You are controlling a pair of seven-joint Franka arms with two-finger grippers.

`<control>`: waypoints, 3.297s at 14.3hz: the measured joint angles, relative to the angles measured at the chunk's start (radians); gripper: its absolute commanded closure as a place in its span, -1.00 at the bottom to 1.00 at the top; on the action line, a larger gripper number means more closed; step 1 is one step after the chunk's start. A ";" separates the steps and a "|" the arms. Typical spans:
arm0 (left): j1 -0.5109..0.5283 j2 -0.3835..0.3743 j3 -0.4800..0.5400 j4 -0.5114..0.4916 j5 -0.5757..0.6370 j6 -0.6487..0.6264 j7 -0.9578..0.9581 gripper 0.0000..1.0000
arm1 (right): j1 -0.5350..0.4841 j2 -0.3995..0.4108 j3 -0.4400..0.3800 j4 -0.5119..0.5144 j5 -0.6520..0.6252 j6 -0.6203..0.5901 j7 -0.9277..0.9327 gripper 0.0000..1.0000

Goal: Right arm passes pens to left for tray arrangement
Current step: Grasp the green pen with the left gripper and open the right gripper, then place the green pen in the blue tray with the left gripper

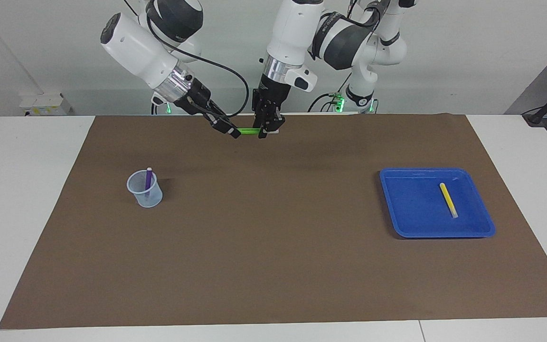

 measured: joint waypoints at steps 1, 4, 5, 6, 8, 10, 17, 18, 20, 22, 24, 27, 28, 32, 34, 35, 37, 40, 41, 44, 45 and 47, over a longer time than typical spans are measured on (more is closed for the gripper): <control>-0.001 0.002 0.001 0.007 0.007 -0.003 0.000 1.00 | 0.000 -0.002 -0.001 -0.001 0.000 -0.008 0.000 1.00; -0.019 0.004 0.001 0.017 0.048 -0.017 0.016 1.00 | -0.001 -0.003 -0.004 -0.002 -0.001 -0.015 -0.004 1.00; -0.022 0.004 0.001 0.017 0.054 -0.017 0.015 1.00 | -0.001 -0.004 -0.005 -0.003 -0.001 -0.016 -0.004 1.00; -0.023 0.004 0.002 0.017 0.056 -0.017 0.015 1.00 | -0.001 -0.005 -0.005 -0.004 -0.001 -0.016 -0.004 1.00; -0.026 0.004 0.003 0.017 0.057 -0.018 0.015 1.00 | -0.001 -0.005 -0.005 -0.004 -0.001 -0.016 -0.004 1.00; -0.026 0.004 0.004 0.017 0.057 -0.018 0.015 1.00 | -0.001 -0.005 -0.005 -0.004 -0.001 -0.016 -0.004 0.68; -0.035 0.006 -0.001 0.018 0.056 -0.018 0.015 1.00 | 0.002 -0.006 0.000 -0.005 0.000 -0.014 -0.018 -1.00; -0.035 0.008 0.002 0.018 0.056 -0.020 0.032 1.00 | 0.003 -0.006 0.000 -0.005 0.000 -0.015 -0.030 -1.00; -0.019 0.012 0.012 0.018 0.056 -0.026 0.077 1.00 | 0.003 -0.006 0.000 -0.005 0.000 -0.018 -0.057 -1.00; 0.014 0.018 0.016 0.014 0.056 -0.036 0.162 1.00 | 0.003 -0.006 -0.001 -0.005 0.000 -0.019 -0.088 -1.00; 0.068 0.022 0.017 -0.004 0.056 -0.039 0.276 1.00 | 0.000 -0.006 -0.003 -0.005 0.000 -0.034 -0.146 -1.00; 0.196 0.021 0.019 -0.046 0.056 -0.045 0.478 1.00 | -0.023 -0.006 -0.006 -0.005 -0.067 -0.075 -0.338 -1.00; 0.246 0.020 0.019 -0.060 0.055 -0.051 0.561 1.00 | -0.031 -0.006 -0.008 -0.005 -0.127 -0.090 -0.417 -1.00; 0.430 0.004 0.019 -0.118 0.012 -0.059 0.940 1.00 | -0.056 -0.006 -0.010 -0.016 -0.296 -0.101 -0.666 -1.00; 0.518 -0.016 0.019 -0.152 -0.020 -0.065 1.168 1.00 | -0.062 -0.006 -0.010 -0.022 -0.375 -0.101 -0.763 -1.00; 0.562 -0.026 0.019 -0.165 -0.030 -0.076 1.280 1.00 | -0.062 -0.006 -0.010 -0.023 -0.412 -0.101 -0.805 -1.00; 0.645 -0.039 0.020 -0.179 -0.037 -0.106 1.517 1.00 | -0.062 -0.008 -0.010 -0.029 -0.487 -0.095 -0.897 -1.00; 0.760 -0.043 0.023 -0.189 -0.041 -0.138 1.884 1.00 | -0.067 -0.021 -0.011 -0.068 -0.583 -0.028 -1.044 -1.00; 0.791 -0.043 0.025 -0.197 -0.041 -0.138 1.995 1.00 | -0.074 -0.027 -0.011 -0.089 -0.603 0.004 -1.091 -1.00; 0.865 -0.032 0.030 -0.228 0.006 -0.121 2.331 1.00 | -0.101 -0.040 -0.011 -0.132 -0.661 0.078 -1.215 -0.99; 0.880 -0.023 0.031 -0.237 0.045 -0.102 2.431 1.00 | -0.110 -0.043 -0.012 -0.142 -0.679 0.097 -1.249 -0.99; 0.891 0.004 0.031 -0.251 0.108 -0.047 2.561 1.00 | -0.117 -0.052 -0.012 -0.169 -0.715 0.141 -1.290 -0.98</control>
